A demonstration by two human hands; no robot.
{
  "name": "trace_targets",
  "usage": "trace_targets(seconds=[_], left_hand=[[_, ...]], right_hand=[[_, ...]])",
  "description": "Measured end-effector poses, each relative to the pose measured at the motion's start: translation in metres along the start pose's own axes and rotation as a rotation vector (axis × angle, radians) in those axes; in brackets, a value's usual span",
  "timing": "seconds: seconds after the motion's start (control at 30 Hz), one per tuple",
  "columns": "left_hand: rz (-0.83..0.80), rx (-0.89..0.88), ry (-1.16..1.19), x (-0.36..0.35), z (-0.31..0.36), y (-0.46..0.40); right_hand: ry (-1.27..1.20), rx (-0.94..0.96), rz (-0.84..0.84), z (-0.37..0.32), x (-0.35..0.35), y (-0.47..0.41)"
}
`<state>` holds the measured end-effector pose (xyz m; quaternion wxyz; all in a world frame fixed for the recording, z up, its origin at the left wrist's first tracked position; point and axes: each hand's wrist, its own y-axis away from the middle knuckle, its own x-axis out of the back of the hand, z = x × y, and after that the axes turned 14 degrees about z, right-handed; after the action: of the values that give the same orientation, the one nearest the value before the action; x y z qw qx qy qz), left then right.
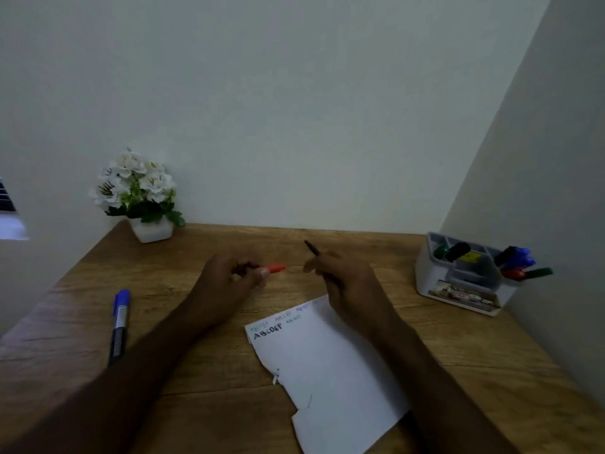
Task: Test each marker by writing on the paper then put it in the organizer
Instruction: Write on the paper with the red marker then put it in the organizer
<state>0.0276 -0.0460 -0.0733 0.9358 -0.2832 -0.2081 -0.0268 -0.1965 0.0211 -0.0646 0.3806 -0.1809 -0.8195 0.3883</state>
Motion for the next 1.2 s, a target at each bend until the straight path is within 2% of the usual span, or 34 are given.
trace_targets(seconds=[0.07,0.17,0.37,0.5,0.57,0.83,1.0,1.2], left_hand=[[-0.032,-0.032,-0.051,-0.004,-0.002,0.002],[-0.098,-0.081,-0.098,-0.008,-0.001,0.005],[-0.160,-0.120,-0.205,-0.010,-0.003,0.008],[-0.211,-0.119,-0.235,-0.010,-0.010,0.007],[-0.246,-0.120,-0.252,-0.010,-0.012,0.008],[-0.342,-0.026,-0.254,-0.007,-0.010,0.007],[-0.398,-0.002,-0.322,-0.011,-0.013,0.004],[-0.395,-0.022,-0.311,-0.011,-0.014,0.004]], right_hand=[[-0.169,-0.135,0.068,0.002,0.000,0.001],[-0.348,-0.302,0.051,-0.008,-0.001,0.004],[-0.285,-0.215,0.044,-0.014,-0.004,0.012],[-0.297,-0.455,0.044,-0.020,-0.003,0.017],[-0.310,-0.507,0.068,-0.019,-0.008,0.018],[-0.191,-0.441,0.047,-0.015,-0.010,0.025],[-0.152,-0.483,0.025,-0.015,-0.012,0.025],[-0.244,-0.572,0.039,-0.014,-0.009,0.031]])
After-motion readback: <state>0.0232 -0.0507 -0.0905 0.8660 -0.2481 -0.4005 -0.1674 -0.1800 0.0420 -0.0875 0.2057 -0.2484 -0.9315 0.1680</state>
